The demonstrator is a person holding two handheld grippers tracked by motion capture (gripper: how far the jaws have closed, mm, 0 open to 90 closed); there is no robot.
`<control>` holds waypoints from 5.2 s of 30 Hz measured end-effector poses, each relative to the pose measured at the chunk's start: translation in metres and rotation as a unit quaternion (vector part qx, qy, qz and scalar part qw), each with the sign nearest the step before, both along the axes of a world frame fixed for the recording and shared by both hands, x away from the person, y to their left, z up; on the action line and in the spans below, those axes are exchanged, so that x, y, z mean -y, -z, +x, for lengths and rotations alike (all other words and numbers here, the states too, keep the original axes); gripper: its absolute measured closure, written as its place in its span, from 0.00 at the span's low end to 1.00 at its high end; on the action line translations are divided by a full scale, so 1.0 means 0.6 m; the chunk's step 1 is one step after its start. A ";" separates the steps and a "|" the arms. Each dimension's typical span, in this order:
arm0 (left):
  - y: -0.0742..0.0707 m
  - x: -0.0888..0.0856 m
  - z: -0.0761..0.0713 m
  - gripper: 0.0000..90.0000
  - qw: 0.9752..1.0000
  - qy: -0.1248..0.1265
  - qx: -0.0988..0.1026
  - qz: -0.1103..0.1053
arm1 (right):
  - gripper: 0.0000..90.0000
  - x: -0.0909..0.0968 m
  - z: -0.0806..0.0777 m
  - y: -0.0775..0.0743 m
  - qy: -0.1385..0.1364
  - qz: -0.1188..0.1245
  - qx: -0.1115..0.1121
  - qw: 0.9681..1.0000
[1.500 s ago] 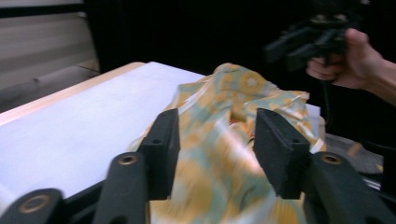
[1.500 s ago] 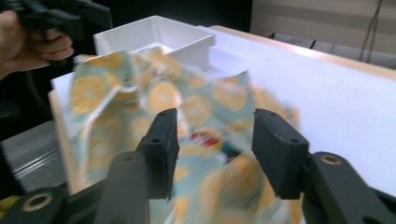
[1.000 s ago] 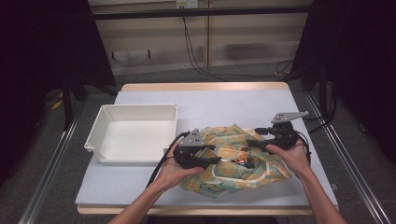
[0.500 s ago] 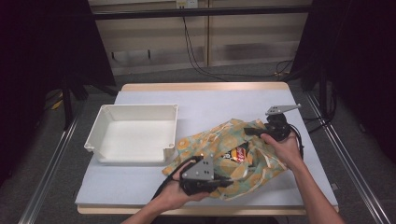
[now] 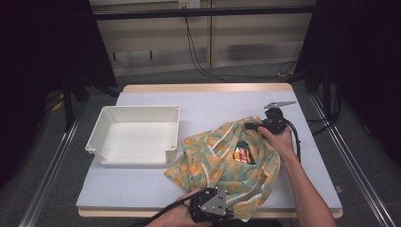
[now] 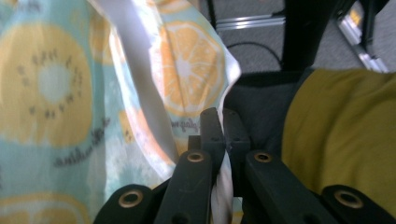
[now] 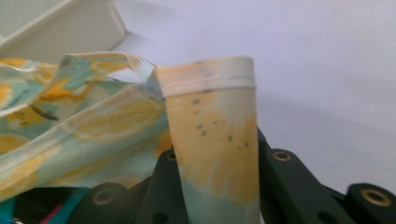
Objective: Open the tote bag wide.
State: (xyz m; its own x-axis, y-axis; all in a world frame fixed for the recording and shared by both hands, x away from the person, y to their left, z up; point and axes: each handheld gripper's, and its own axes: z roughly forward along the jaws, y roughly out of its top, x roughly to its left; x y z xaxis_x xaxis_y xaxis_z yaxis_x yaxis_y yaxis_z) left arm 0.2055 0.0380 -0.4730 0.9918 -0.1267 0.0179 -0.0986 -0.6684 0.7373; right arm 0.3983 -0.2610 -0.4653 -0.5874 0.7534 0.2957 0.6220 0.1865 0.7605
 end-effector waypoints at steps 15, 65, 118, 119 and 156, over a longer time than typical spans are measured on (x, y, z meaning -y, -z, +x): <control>-0.078 -0.042 0.037 0.54 0.987 -0.078 -0.045 -0.130 | 0.38 0.055 -0.061 -0.070 0.026 -0.004 0.045 0.999; -0.064 0.098 0.148 0.61 0.993 -0.103 0.017 -0.047 | 1.00 0.019 -0.098 -0.017 -0.004 -0.041 0.024 0.999; -0.058 0.140 0.135 0.66 0.996 -0.089 0.008 -0.019 | 0.62 0.056 -0.236 -0.009 0.045 -0.059 0.052 0.996; -0.056 0.142 0.134 0.63 0.996 -0.088 0.015 -0.015 | 0.62 0.057 -0.236 -0.008 0.044 -0.060 0.053 0.996; -0.033 0.149 0.138 1.00 0.990 -0.129 0.039 0.030 | 0.60 0.053 -0.229 0.008 0.024 -0.054 0.041 0.997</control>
